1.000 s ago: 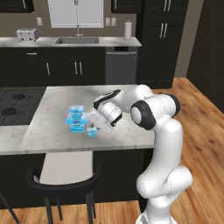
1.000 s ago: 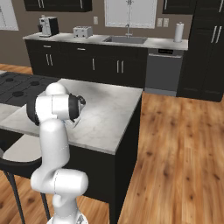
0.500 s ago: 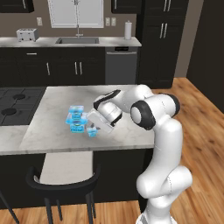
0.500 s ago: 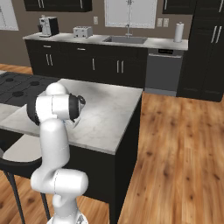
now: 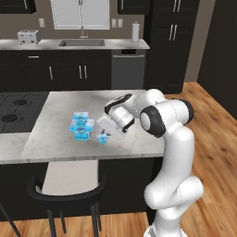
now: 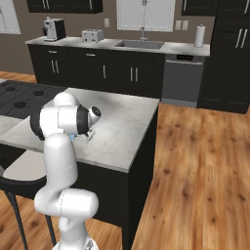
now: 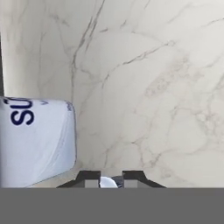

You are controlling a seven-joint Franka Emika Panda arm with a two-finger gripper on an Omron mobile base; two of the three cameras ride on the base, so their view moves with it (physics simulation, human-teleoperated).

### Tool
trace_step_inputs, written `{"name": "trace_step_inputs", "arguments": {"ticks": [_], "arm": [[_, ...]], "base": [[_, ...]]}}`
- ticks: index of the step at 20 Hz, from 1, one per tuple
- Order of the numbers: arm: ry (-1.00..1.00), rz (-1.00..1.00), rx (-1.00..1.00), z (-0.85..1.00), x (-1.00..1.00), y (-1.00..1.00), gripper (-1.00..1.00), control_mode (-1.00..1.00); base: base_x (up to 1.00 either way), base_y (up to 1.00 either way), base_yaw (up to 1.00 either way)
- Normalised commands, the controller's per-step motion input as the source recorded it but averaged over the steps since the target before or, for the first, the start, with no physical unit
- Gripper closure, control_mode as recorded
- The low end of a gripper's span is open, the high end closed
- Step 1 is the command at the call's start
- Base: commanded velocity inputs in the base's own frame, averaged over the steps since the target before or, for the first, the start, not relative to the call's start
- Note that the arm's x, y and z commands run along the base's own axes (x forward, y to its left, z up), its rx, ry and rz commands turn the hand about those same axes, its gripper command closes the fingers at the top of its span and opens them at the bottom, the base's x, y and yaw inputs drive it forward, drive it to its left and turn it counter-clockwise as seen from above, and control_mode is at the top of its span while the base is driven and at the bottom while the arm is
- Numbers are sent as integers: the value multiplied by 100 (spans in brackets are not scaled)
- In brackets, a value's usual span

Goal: Stack the yogurt containers by placing the smaller containers on top of the larger containers.

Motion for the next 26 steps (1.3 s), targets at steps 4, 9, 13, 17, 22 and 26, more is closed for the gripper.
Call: {"name": "trace_step_inputs", "arguments": {"ticks": [4,9,13,17,22,26], "arm": [[0,0,7,0,0,-43,100,-100],[0,-3,10,10,1,-18,100,-100],[0,-7,9,14,5,0,100,-100],[0,-9,8,19,6,0,100,-100],[1,-10,4,32,5,0,100,-100],[5,-9,2,39,0,0,100,-100]], "base": [[0,0,0],[0,0,0],[0,0,0],[0,0,0],[0,0,0],[0,0,0]]}}
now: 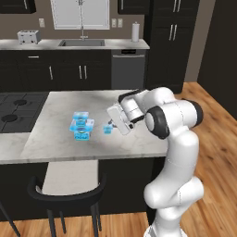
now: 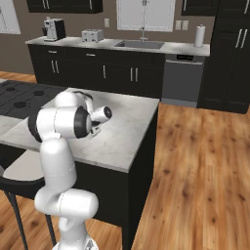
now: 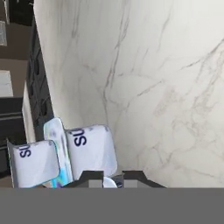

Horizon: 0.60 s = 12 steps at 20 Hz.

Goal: Stack the yogurt containers by placing the smaller containers on top of the larger containers.

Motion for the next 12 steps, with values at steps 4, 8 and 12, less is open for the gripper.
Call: {"name": "trace_step_inputs", "arguments": {"ticks": [4,8,12], "arm": [[5,-9,2,45,0,0,100,-100],[6,-9,2,46,0,0,100,-100],[6,-9,2,43,0,0,100,-100]], "base": [[0,0,0],[0,0,0],[0,0,0]]}}
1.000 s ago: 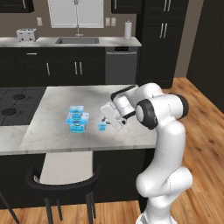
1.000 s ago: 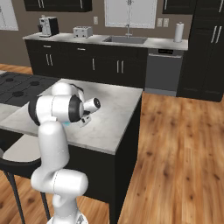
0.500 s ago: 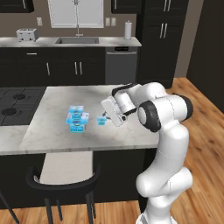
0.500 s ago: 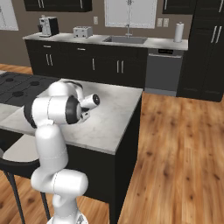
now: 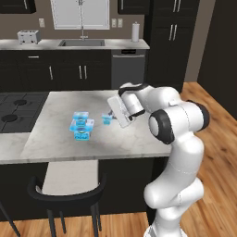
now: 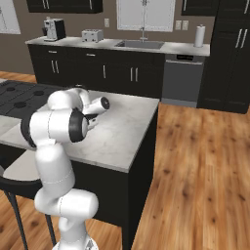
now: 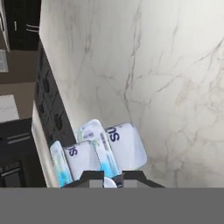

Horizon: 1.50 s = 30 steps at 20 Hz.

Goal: Stack the yogurt containers by placing the smaller containers on top of the larger containers.

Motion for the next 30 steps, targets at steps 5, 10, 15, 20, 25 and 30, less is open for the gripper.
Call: {"name": "trace_step_inputs", "arguments": {"ticks": [5,10,15,20,25,30], "arm": [[5,-8,2,40,0,0,100,-100],[4,-7,2,33,0,0,100,-100],[5,-7,1,26,0,0,100,-100],[4,-7,0,24,0,0,100,-100],[3,-7,0,23,0,0,100,-100],[1,-7,0,20,-1,0,100,-100]], "base": [[0,0,0],[0,0,0],[0,0,0],[0,0,0],[0,0,0],[0,0,0]]}}
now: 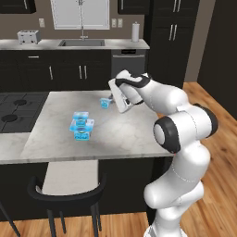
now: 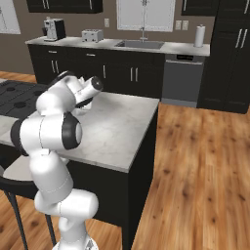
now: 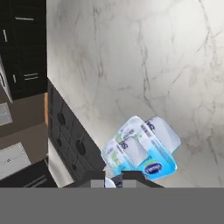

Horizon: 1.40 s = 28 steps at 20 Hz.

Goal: Stack the yogurt containers by placing the smaller containers on top of the larger containers.

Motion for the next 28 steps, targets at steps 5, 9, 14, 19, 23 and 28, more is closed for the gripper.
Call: {"name": "trace_step_inputs", "arguments": {"ticks": [5,9,14,19,23,28], "arm": [[1,-5,0,14,-9,0,100,-100],[1,-2,0,7,-25,0,100,-100],[2,0,0,0,-36,0,100,-100],[2,-1,0,5,-28,0,100,-100],[0,-2,1,19,-3,0,100,-100],[0,-2,2,22,0,0,100,-100]], "base": [[0,0,0],[0,0,0],[0,0,0],[0,0,0],[0,0,0],[0,0,0]]}}
